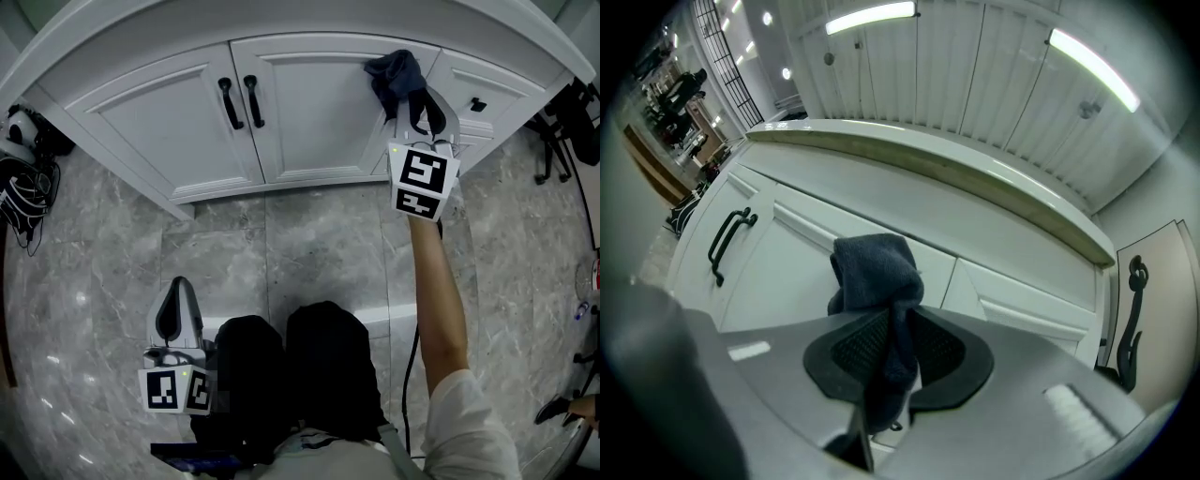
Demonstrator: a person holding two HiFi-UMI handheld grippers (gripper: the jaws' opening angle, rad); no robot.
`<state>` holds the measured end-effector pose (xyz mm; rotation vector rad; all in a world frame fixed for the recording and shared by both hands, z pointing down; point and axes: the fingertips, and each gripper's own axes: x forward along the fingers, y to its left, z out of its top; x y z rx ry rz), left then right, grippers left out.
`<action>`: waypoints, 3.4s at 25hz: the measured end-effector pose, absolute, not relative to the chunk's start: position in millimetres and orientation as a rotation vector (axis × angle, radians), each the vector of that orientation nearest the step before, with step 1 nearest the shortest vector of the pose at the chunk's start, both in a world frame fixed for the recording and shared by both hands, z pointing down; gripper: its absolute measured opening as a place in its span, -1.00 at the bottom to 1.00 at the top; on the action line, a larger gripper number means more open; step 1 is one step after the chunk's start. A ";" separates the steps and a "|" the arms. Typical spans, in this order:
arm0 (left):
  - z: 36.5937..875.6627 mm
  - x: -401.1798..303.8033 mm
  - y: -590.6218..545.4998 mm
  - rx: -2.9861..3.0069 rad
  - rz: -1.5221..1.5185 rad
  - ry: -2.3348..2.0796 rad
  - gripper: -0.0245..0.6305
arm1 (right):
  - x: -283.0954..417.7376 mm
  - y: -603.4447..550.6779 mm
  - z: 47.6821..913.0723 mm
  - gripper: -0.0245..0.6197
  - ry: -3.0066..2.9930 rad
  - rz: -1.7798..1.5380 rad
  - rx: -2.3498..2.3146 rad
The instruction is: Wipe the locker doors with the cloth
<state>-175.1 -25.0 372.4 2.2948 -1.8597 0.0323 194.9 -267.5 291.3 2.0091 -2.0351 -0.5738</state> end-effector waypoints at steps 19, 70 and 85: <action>377.9 -185.7 -22.1 2.271 0.022 -1.874 -0.92 | 141.3 -272.7 330.0 -0.71 -2.146 -0.475 1.991; 381.9 -183.1 -18.5 2.270 0.059 -1.876 -0.92 | 128.3 -272.6 399.6 -0.70 -2.136 -0.378 1.894; 380.6 -177.8 -16.3 2.278 0.076 -1.878 -0.92 | 172.4 -272.1 414.7 -0.70 -2.065 -0.354 1.966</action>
